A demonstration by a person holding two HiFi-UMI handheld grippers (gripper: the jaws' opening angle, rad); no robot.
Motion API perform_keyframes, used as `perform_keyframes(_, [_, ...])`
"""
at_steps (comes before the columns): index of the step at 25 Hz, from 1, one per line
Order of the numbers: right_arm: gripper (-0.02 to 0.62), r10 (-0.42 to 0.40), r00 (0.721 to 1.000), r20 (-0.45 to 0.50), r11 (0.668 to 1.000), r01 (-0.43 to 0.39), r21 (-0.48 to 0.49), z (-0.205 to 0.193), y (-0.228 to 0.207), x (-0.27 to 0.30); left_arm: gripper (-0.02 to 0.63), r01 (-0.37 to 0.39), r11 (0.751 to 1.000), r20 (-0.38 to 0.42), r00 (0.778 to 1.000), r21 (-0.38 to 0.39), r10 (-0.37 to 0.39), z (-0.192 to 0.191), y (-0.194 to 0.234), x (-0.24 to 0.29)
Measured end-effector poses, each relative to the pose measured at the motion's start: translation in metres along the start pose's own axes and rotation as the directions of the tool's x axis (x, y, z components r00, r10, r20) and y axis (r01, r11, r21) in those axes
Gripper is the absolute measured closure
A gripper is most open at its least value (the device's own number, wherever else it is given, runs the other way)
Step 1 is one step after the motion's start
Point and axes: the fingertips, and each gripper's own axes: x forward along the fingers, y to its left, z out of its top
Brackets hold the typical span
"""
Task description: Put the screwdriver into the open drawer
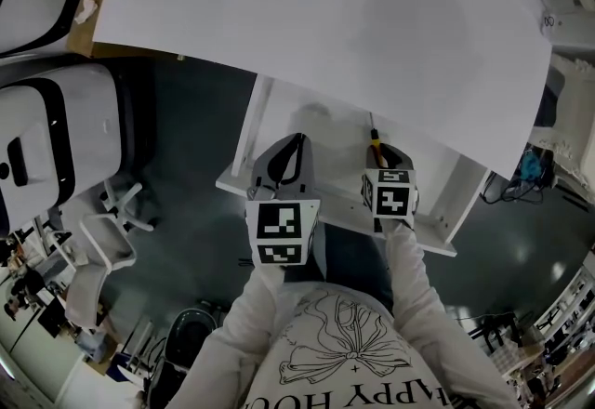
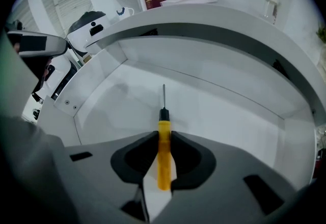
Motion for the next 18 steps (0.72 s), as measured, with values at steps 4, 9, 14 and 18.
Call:
perform_keyframes(4, [0.486,-0.003,1.000,0.029,1.000,0.003,0.004,0.007,0.001,-0.010,0.595,-0.006,1.000,0.009,1.000,-0.002,0.006,0.004,0.004,-0.006])
perform_keyframes(9, [0.485,-0.044,0.991,0.126,0.999,0.042,0.024,0.030,0.003,-0.041,0.595,0.010,1.000,0.064,0.998,0.011,-0.010,0.018,0.007,-0.018])
perform_keyframes(14, [0.512,-0.076,0.969,0.235,0.995,0.060,0.077,0.050,0.008,-0.097,0.595,0.021,0.999,0.111,0.993,0.024,-0.024,0.035,0.000,-0.046])
perform_keyframes(18, [0.553,-0.126,0.930,0.347,0.988,0.087,0.126,0.073,0.012,-0.144,0.595,0.040,0.998,0.187,0.981,0.049,-0.048,0.060,-0.005,-0.070])
